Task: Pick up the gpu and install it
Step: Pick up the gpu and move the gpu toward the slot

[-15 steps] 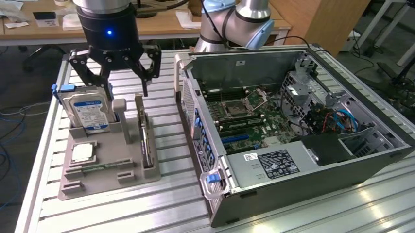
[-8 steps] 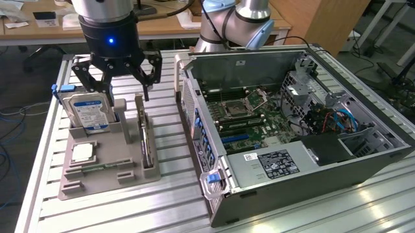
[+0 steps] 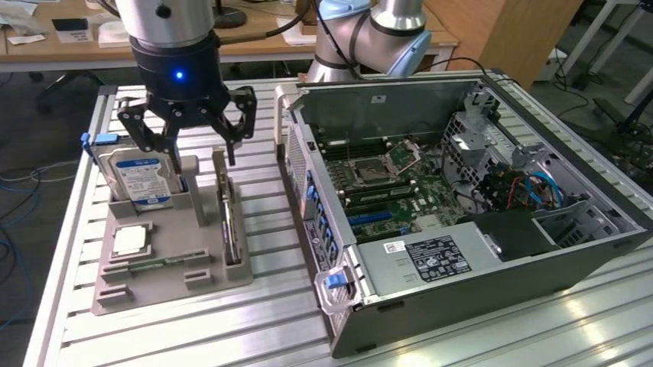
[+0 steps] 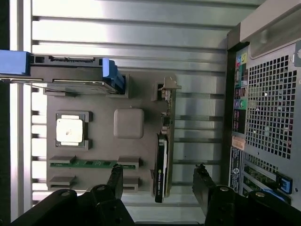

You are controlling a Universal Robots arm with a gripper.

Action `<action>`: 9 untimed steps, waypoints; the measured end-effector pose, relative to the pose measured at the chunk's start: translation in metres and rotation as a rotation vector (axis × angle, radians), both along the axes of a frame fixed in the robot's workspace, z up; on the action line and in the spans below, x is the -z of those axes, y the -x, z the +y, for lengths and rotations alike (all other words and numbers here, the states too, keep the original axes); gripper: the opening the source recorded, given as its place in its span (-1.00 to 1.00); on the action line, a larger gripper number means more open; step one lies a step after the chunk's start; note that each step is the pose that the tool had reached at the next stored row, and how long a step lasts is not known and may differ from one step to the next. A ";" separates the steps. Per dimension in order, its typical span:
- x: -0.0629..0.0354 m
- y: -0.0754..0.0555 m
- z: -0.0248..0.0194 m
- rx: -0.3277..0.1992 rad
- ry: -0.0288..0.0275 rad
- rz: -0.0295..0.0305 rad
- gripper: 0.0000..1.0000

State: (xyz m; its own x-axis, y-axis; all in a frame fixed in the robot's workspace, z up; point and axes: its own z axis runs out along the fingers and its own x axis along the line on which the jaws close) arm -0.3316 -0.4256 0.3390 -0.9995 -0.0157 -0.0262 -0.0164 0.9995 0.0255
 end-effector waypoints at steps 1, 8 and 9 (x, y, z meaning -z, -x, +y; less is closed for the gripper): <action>0.0006 0.000 0.0000 0.001 0.0000 0.0000 0.41; 0.0053 -0.002 -0.0005 0.026 0.0001 0.0000 0.41; 0.0059 -0.002 -0.0005 0.030 0.0001 0.0000 0.41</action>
